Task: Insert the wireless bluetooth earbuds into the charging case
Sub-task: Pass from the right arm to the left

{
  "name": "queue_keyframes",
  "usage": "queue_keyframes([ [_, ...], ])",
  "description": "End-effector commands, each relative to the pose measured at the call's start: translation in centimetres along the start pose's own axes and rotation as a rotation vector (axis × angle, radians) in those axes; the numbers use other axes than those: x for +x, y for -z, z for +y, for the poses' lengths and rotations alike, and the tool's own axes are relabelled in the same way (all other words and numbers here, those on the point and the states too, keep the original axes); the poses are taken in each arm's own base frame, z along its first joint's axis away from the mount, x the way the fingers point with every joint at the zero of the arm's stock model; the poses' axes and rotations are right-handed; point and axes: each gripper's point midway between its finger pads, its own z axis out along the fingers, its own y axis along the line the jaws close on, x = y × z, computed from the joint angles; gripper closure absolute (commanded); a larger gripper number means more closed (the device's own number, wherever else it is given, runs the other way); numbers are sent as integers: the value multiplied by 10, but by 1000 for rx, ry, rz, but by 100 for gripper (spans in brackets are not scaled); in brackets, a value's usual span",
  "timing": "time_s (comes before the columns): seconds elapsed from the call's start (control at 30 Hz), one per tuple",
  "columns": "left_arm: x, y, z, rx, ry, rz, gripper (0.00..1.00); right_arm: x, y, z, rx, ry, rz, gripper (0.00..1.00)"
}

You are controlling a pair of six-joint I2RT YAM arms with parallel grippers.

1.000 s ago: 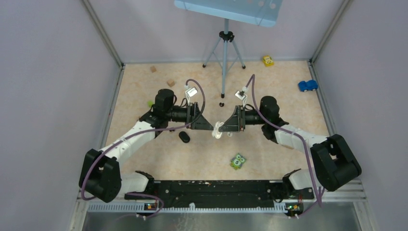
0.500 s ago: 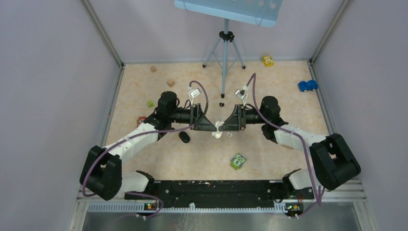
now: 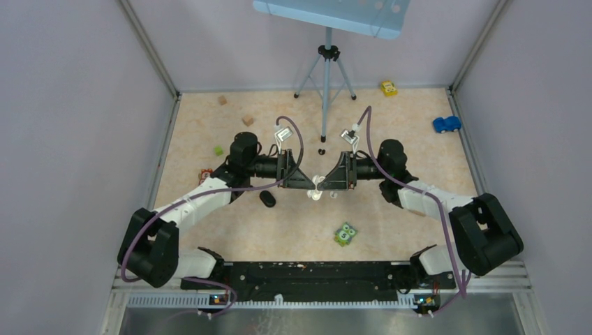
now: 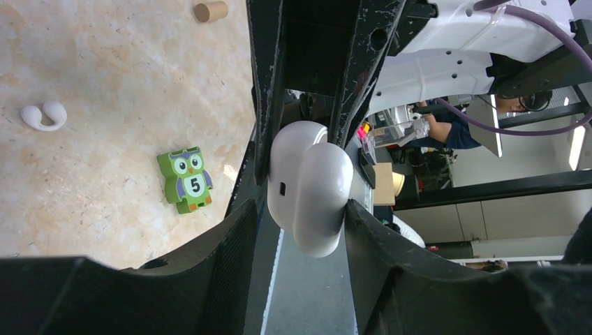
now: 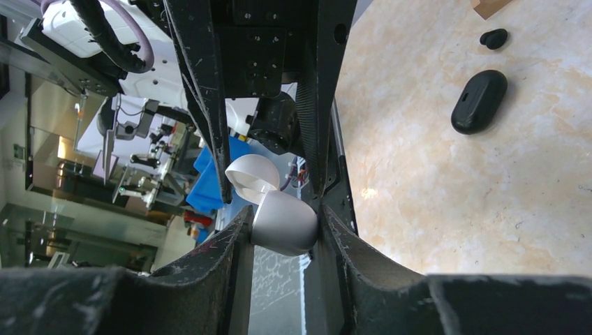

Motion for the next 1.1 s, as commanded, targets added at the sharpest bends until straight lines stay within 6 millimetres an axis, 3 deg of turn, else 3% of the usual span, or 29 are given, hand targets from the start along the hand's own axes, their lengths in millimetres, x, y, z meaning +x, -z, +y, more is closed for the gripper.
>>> queue_keyframes([
  [0.0, -8, -2, -11, 43, -68, 0, 48, -4, 2, 4, -25, 58, -8, 100],
  [0.4, -8, -2, -12, 44, -69, 1, 63, -3, 1, 0, -16, 53, -7, 100],
  [0.7, -8, -3, -10, 41, -62, 1, 86, -2, 0, -3, -9, 45, -6, 100],
  [0.77, -8, -3, -7, 32, -57, 1, 85, -3, 0, -4, -8, 44, -6, 100],
  [0.93, -7, -4, -3, 16, -44, 10, 62, -3, -1, -6, -8, 40, -6, 100],
  [1.07, -7, -4, -3, 16, -43, 15, 52, -5, -1, -6, -9, 42, -5, 100],
])
